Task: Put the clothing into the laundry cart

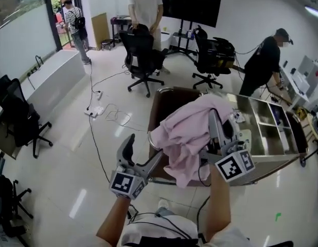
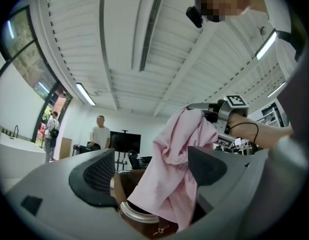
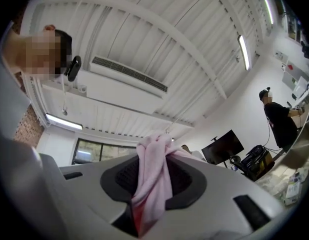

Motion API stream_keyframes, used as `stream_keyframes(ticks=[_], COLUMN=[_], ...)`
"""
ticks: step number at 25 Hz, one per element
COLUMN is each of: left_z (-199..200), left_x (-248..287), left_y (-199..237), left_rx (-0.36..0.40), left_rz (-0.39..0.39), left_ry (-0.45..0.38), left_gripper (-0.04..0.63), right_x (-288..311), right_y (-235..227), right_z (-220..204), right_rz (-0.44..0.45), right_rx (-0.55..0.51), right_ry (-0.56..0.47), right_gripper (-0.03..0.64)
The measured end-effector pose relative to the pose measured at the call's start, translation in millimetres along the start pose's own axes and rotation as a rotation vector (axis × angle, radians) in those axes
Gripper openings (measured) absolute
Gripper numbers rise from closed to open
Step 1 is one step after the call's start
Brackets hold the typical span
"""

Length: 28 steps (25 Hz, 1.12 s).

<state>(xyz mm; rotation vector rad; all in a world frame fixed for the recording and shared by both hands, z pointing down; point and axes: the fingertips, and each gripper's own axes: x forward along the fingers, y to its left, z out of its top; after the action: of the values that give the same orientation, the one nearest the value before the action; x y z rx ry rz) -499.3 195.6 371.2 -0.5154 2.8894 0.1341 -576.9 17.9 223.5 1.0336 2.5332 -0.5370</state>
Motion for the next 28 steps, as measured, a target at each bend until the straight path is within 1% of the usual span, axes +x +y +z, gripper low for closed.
stream_keyframes(ticks=[1,4,7,8,9,11,12,13,15,17,20,23,26,28], left_z=[-2,-27,-27,-29,-35,-46,-48,-51,-54,-57,-51,-41,-36,-34], left_x=[12,39,62,67,70,76,78,79,82,88,91,83,70,63], left_y=[5,32,41,45,51,63,67,70,74,77,79,94,110,117], left_rx=[-0.006,0.023,-0.011,-0.012,0.0,0.019,0.021,0.017,0.006,0.009,0.05,0.067,0.09,0.114], left_rz=[0.015,0.08,0.12,0.129,0.138,0.148,0.15,0.149,0.136,0.105,0.064,0.082,0.119,0.141], left_ry=[0.006,0.005,0.016,0.02,0.022,0.025,0.03,0.037,0.05,0.061,0.06,0.035,0.043,0.054], left_gripper=[0.439,0.439,0.439,0.439,0.439,0.439,0.439,0.439,0.439,0.439,0.439,0.439,0.439,0.439], right_x=[15,53,65,63,61,56,55,55,59,67,74,72,65,58], right_y=[-14,-52,-83,-92,-100,-110,-113,-115,-118,-115,-98,-73,-52,-41], right_z=[-17,-82,-154,-178,-199,-230,-236,-237,-223,-202,-180,-176,-179,-185], right_rz=[-0.003,0.006,-0.011,-0.023,-0.036,-0.046,-0.049,-0.061,-0.102,-0.126,-0.11,-0.072,-0.06,-0.068], right_rx=[-0.015,-0.015,0.004,-0.003,-0.017,-0.052,-0.071,-0.093,-0.135,-0.154,-0.16,-0.177,-0.173,-0.174], right_ry=[0.04,0.211,0.433,0.514,0.587,0.688,0.704,0.695,0.633,0.55,0.432,0.351,0.296,0.283], right_gripper=[0.126,0.129,0.14,0.155,0.184,0.299,0.401,0.496,0.52,0.52,0.518,0.518,0.515,0.511])
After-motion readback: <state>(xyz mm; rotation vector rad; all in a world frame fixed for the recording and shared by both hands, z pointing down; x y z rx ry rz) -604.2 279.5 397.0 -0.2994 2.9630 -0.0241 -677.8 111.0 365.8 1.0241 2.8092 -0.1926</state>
